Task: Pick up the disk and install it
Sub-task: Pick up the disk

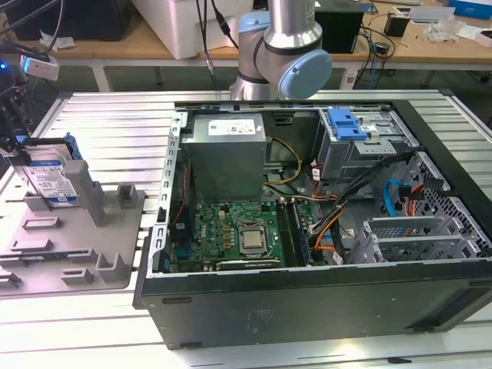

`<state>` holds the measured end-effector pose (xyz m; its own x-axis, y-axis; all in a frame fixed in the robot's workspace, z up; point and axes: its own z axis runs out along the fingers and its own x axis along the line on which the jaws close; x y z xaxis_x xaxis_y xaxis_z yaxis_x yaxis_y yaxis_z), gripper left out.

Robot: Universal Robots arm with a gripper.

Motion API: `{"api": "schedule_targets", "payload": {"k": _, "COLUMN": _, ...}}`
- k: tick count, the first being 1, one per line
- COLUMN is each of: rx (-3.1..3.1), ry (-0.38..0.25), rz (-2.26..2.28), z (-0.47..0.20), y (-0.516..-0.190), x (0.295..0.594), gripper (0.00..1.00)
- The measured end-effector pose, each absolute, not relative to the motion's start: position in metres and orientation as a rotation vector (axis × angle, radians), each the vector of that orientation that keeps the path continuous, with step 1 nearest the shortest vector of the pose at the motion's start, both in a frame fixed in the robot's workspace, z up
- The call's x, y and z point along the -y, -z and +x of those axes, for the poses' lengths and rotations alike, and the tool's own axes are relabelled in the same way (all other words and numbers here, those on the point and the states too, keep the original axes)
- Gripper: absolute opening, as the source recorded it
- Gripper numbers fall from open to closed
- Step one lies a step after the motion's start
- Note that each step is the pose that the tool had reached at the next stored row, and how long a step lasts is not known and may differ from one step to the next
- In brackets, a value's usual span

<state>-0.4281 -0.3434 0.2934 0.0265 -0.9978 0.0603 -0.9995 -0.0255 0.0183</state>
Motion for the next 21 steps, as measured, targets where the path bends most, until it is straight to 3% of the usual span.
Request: {"api": "schedule_targets", "payload": {"k": 21, "rx": 2.153, "ry": -0.048, "rz": 2.21, "z": -0.428, "y": -0.315, "x": 0.343, "gripper": 0.37}}
